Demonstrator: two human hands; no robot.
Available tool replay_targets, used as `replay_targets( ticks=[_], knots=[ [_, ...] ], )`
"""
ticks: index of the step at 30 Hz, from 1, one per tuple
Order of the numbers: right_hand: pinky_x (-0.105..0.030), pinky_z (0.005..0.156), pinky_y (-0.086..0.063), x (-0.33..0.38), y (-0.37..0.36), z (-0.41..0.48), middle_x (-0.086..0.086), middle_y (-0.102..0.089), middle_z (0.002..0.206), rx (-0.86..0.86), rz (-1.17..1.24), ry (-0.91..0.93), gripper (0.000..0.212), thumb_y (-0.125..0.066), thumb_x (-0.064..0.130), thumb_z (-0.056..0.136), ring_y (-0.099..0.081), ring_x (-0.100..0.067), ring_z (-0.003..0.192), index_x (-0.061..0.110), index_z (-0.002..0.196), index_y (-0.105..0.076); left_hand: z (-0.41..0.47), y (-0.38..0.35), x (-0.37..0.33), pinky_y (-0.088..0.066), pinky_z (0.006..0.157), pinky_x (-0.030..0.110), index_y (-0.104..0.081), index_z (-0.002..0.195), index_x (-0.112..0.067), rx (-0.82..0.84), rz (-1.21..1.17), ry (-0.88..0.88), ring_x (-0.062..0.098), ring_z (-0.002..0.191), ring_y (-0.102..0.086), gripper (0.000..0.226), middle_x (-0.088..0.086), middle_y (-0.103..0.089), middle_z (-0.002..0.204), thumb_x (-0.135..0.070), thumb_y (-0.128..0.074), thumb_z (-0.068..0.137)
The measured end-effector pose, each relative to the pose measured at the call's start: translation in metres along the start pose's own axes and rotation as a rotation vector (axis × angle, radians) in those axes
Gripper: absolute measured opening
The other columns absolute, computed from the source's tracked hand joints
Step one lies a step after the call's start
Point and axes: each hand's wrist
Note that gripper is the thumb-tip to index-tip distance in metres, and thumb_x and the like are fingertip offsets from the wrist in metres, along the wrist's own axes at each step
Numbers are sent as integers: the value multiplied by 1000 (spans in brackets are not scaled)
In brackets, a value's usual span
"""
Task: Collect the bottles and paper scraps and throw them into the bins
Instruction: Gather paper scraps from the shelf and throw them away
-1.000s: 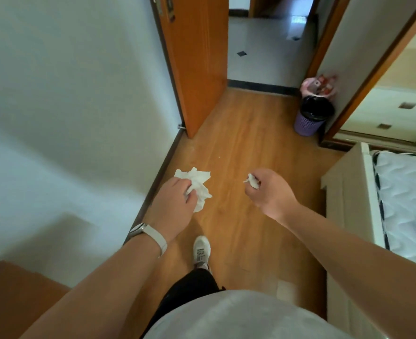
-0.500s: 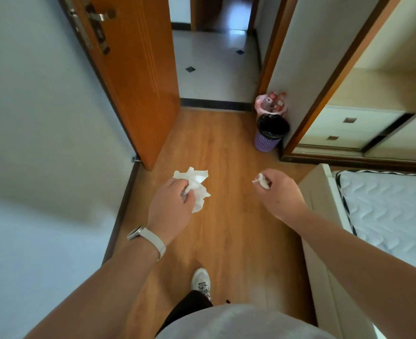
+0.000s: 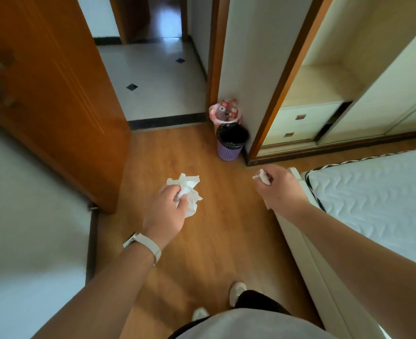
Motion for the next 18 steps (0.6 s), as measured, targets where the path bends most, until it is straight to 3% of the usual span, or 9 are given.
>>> replay_targets(
  ticks=[4, 8, 12, 18],
  knots=[
    [-23, 55, -41, -13, 5, 27, 4, -57, 73, -31, 10, -34, 16, -58, 34, 94, -57, -13, 66, 21, 84, -57, 38, -24, -6, -32, 54, 26, -45, 71, -20, 60, 27, 42, 16, 68, -47, 24, -10, -48, 79, -20, -57, 93],
    [-21, 53, -38, -33, 2, 65, 4, -56, 73, -23, 0, -72, 17, -59, 33, 94, -56, -14, 65, 20, 83, -56, 72, -43, -17, -30, 55, 16, -52, 80, -20, 100, 51, -23, 13, 71, -48, 15, -9, -50, 83, -20, -59, 93],
    [-19, 53, -34, -50, -4, 122, 5, -53, 69, -18, 50, -92, 17, -60, 29, 93, -51, -11, 62, 19, 80, -55, 125, -57, -22, -27, 55, 16, -57, 82, -15, 98, 95, 0, 14, 71, -46, 11, -14, -44, 80, -19, -60, 92],
    [-20, 58, -46, -63, 4, 220, 4, -60, 77, 37, 125, -119, 9, -61, 29, 93, -61, -13, 70, 20, 91, -60, 211, -71, -46, -28, 57, 14, -52, 85, -22, 144, 179, 9, 13, 78, -48, 10, -10, -48, 87, -21, -55, 94]
  ],
)
Point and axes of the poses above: each hand's wrist, its own z-axis towards the middle knuckle, its own y-axis out of the back of the hand, x = y × z
